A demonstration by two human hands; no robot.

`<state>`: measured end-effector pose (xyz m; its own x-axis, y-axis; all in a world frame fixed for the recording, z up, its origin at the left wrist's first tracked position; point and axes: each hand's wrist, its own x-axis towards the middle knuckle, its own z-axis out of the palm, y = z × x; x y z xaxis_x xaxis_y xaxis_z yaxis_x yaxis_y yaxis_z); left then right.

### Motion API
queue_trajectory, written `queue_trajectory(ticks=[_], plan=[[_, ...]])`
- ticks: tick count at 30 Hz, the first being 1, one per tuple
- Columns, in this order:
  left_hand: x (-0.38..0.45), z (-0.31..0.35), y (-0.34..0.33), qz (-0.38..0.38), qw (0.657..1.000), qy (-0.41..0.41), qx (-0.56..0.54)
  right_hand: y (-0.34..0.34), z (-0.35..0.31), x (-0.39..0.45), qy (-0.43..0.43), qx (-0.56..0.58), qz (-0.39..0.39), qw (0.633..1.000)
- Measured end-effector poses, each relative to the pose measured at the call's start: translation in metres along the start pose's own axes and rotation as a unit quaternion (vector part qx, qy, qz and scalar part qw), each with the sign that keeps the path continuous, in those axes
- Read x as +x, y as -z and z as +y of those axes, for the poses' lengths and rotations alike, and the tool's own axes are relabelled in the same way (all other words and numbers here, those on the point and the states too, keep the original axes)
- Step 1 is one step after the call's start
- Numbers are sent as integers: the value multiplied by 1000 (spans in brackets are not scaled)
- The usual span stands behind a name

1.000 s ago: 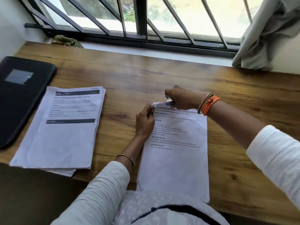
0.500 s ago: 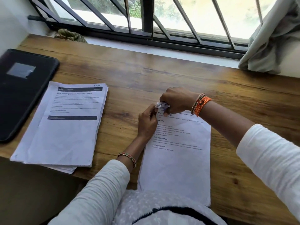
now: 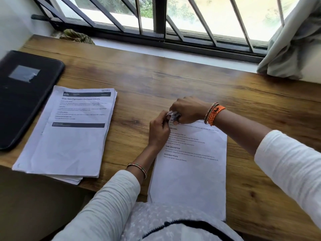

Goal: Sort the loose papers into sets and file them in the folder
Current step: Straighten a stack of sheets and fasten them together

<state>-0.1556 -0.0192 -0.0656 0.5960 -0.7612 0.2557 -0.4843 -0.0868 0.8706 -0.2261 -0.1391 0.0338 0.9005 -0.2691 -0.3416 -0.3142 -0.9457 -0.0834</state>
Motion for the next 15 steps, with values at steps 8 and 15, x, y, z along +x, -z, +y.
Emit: queue_trajectory(ticks=[8,15], plan=[[1,-6,-1,-11,1000,12,8,-11,-4,1,-26,11,58,998],[1,-8,-2,-8,999,36,0,-13,-1,-1,-14,41,14,999]])
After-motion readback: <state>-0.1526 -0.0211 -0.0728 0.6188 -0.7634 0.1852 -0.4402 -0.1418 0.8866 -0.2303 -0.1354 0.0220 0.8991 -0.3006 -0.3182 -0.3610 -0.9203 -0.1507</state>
